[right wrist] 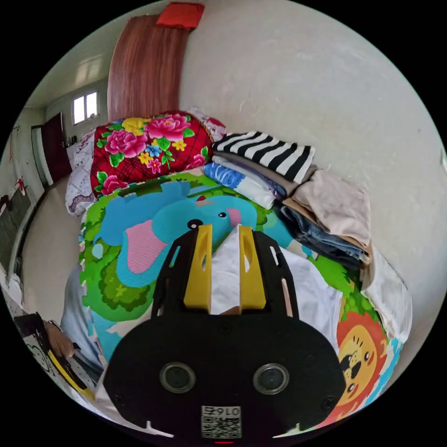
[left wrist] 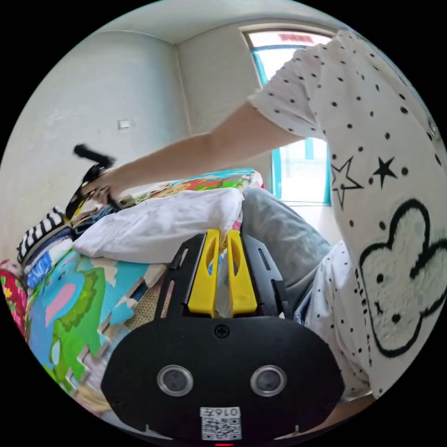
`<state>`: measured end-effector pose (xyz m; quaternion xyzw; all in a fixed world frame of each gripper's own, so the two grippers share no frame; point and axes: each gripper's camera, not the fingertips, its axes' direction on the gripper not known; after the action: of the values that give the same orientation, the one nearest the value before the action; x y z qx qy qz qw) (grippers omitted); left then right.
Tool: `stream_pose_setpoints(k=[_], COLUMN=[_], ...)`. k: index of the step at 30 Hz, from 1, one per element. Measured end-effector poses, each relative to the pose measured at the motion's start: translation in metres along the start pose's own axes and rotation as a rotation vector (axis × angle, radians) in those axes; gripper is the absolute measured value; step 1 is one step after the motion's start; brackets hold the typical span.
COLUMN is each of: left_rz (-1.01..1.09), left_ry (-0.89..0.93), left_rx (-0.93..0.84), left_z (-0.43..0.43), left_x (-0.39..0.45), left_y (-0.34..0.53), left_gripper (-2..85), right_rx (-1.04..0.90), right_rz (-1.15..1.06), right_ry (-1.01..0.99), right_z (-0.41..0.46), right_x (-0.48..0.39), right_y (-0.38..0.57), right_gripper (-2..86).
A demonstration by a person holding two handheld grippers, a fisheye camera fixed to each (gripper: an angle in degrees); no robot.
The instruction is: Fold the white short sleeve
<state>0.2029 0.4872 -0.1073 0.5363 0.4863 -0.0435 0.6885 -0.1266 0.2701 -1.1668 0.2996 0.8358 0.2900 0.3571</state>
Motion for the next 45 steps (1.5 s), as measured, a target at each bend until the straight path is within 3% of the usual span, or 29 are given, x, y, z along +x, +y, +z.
stream_pose_setpoints(k=[3,6,9,14,19,27,36,40,45], left_rz=[0.170,0.233,0.238,0.130,0.152,0.102,0.057,0.075,0.140], left_ry=[0.155,0.336,0.426,0.422,0.352,0.397,0.301,0.198,0.154], left_rx=[-0.018,0.024,0.126,0.287,0.269,0.297,0.391,0.304,0.212], left_z=[0.003,0.002,-0.004,-0.013,-0.022,-0.031,-0.061,-0.070,-0.084], left_x=[-0.016,-0.050,-0.077,-0.091,-0.087,-0.108,-0.139,-0.144,-0.145], left_y=[-0.004,-0.010,-0.002,0.028,0.035,0.049,0.071,0.076,0.087], left_gripper=[-0.2,-0.3,-0.3,-0.3,-0.3,-0.5,-0.7,-0.6,-0.5], right_rx=[-0.157,-0.193,-0.290,-0.427,-0.534,-0.629,-0.526,-0.479,-0.472], right_rz=[0.026,0.152,0.105,-0.095,-0.211,-0.235,-0.038,0.036,0.092], right_ry=[-0.105,-0.154,-0.188,-0.099,0.015,0.041,0.200,0.249,0.173], right_z=[0.096,0.164,0.221,0.296,0.353,0.429,0.467,0.487,0.517], right_x=[0.037,0.068,0.069,0.043,0.029,0.022,0.045,0.056,0.057], right_y=[-0.048,-0.079,-0.097,-0.119,-0.129,-0.137,-0.155,-0.161,-0.154], right_gripper=[10.1,8.4,8.4,9.0,8.5,0.9,-0.2,-0.1,0.5])
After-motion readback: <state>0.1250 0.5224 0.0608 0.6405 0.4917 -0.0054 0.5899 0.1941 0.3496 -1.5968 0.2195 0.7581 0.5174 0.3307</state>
